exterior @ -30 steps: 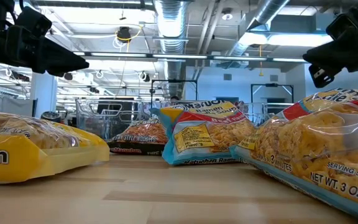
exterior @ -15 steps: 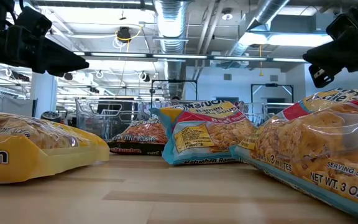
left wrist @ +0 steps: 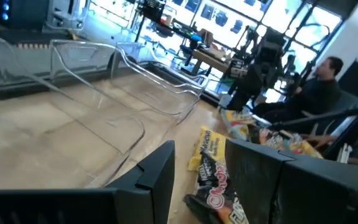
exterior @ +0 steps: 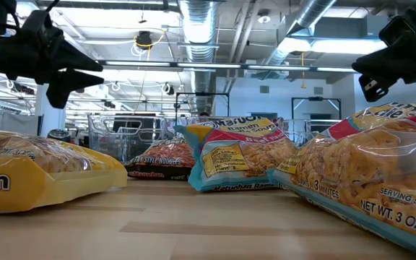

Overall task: Sort Maruchan noodles
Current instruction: Put the black noodle pack into the left transparent bin

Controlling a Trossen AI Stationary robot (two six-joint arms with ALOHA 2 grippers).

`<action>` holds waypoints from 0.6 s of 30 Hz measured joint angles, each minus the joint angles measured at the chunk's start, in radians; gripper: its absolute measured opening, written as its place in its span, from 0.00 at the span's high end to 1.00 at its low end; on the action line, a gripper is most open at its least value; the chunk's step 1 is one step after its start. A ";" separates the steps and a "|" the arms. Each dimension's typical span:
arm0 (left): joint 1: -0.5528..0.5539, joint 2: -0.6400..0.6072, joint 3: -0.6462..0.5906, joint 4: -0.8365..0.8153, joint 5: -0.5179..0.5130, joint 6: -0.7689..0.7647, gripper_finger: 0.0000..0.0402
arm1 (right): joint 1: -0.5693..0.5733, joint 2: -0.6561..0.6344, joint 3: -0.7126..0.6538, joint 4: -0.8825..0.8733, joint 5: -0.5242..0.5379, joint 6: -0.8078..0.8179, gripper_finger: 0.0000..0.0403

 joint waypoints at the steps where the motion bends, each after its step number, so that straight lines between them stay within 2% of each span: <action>1: 0.000 0.000 0.000 0.001 -0.004 -0.004 0.68 | 0.000 0.000 0.000 0.000 0.000 0.000 0.83; 14: 0.000 0.000 0.000 0.034 -0.065 -0.225 0.68 | -0.001 0.000 0.000 0.007 0.000 0.093 0.83; 18: 0.000 0.000 0.000 0.094 -0.069 -0.241 0.68 | -0.001 0.000 0.000 0.018 0.000 0.163 0.83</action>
